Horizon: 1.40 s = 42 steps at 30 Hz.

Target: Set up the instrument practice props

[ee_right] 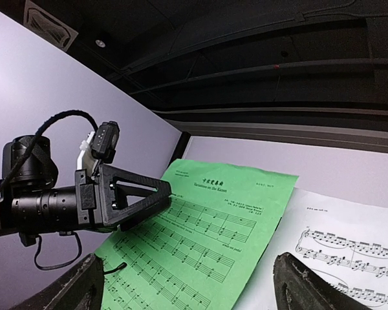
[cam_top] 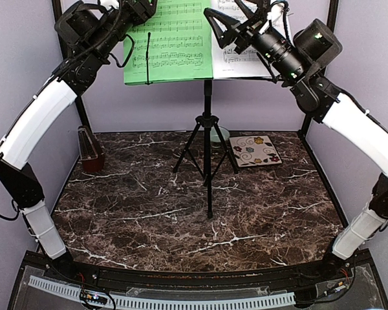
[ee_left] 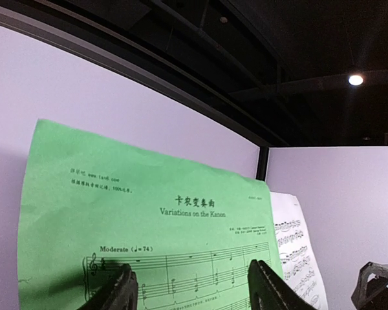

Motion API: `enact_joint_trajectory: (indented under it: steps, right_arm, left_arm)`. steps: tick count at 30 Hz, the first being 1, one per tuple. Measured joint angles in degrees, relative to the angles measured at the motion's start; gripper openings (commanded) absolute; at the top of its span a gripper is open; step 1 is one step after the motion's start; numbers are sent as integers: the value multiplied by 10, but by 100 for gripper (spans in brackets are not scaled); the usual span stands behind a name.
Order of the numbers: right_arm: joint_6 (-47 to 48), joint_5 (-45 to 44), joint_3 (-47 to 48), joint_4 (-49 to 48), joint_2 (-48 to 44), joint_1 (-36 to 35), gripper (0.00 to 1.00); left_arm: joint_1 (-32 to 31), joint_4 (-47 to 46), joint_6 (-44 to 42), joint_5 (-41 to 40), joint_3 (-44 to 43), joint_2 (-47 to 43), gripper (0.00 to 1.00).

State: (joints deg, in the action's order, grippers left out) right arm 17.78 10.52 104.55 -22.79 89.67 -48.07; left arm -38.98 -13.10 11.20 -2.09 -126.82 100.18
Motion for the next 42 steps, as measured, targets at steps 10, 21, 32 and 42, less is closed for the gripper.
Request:
enact_joint_trajectory:
  steps: [10, 21, 32, 42]
  right_arm:
    - [3, 1, -15, -3, -9, -1, 93]
    - [3, 19, -19, 5, -19, -1, 95]
    - [-6, 85, -12, 87, -37, -16, 97]
    - [3, 89, -82, 183, -97, -86, 97]
  left_arm:
    - [10, 1, 11, 17, -20, 10, 61]
    - [10, 17, 5, 58, 68, -93, 83]
    - [30, 108, -22, -50, 189, -276, 99]
    - [231, 241, 66, -33, 416, -343, 99]
